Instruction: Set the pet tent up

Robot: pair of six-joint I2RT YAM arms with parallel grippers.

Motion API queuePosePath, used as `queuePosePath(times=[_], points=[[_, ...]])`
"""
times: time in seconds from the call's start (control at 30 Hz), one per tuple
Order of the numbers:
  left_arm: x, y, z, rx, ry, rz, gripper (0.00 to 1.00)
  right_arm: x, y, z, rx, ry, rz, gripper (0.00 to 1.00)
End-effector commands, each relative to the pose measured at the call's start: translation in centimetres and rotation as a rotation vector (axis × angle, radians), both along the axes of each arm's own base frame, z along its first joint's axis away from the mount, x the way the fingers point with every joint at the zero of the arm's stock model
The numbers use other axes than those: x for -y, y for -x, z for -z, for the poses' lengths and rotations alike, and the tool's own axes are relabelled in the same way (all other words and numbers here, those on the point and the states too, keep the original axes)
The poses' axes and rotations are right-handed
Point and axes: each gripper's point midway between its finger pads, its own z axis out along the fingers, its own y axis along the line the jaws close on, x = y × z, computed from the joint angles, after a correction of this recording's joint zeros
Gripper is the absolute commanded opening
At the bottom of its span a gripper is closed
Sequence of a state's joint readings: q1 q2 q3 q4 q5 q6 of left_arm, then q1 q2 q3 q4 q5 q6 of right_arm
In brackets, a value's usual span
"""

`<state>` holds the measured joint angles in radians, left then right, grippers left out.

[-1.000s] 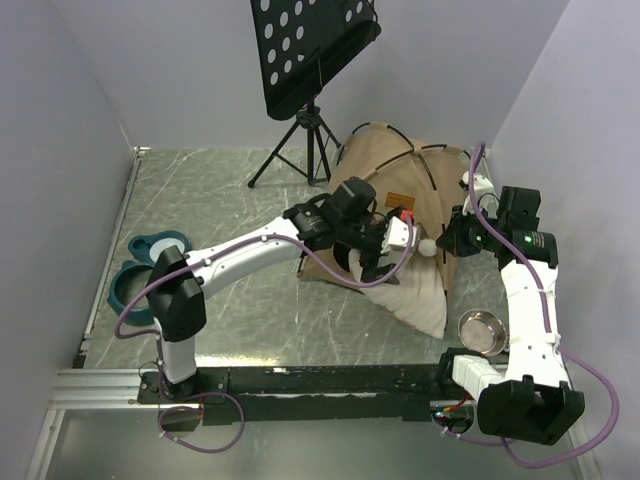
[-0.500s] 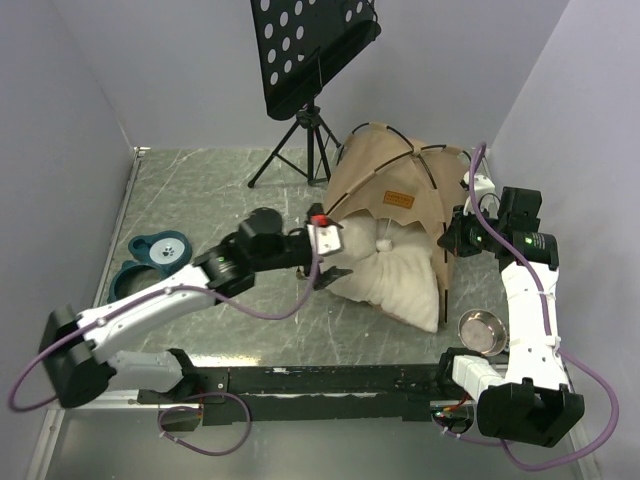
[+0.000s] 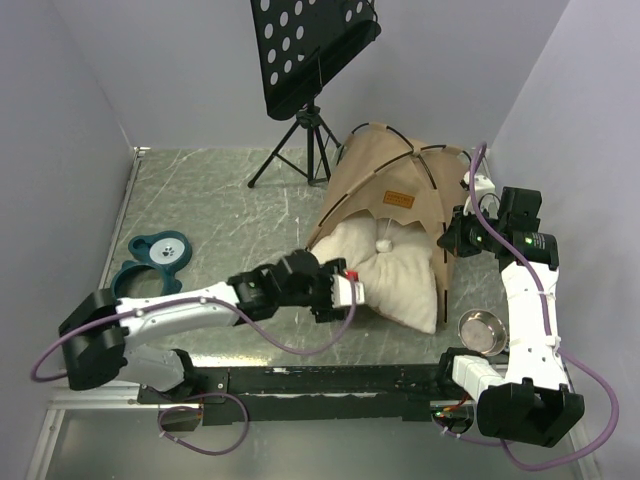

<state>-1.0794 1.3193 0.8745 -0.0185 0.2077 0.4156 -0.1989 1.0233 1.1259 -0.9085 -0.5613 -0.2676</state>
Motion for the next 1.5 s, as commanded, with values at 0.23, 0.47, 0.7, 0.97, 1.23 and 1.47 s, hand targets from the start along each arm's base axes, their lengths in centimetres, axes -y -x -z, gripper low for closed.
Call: queuePosePath(times=[0.23,0.47,0.7,0.97,1.23,1.47], points=[[7.3,-10.8,-2.7,0.148,0.193,-0.254,0.50,-0.4,0.6,0.5,-0.070,-0.065,0.045,0.00],[11.6,-16.4,-4.1,0.136,0.344,-0.394,0.01,-0.9,0.8,-0.1,-0.063,-0.091,0.034,0.00],[13.0,-19.9,4.6,0.101,0.146,-0.411,0.01,-0.9,0.6,-0.5,-0.055,-0.094,0.035,0.00],[10.9,-12.2,3.0,-0.180,0.151,-0.199,0.59,-0.9,0.7,-0.3,-0.046,-0.091,0.037,0.00],[9.1,-8.3,-5.9,-0.101,0.380,0.079,0.83,-0.5,0.3,0.4,-0.051,-0.080,0.052,0.00],[11.2,-5.2,-2.9,0.057,0.228,0.321,0.83,-0.7,0.4,0.4,-0.055,-0.089,0.046,0.00]])
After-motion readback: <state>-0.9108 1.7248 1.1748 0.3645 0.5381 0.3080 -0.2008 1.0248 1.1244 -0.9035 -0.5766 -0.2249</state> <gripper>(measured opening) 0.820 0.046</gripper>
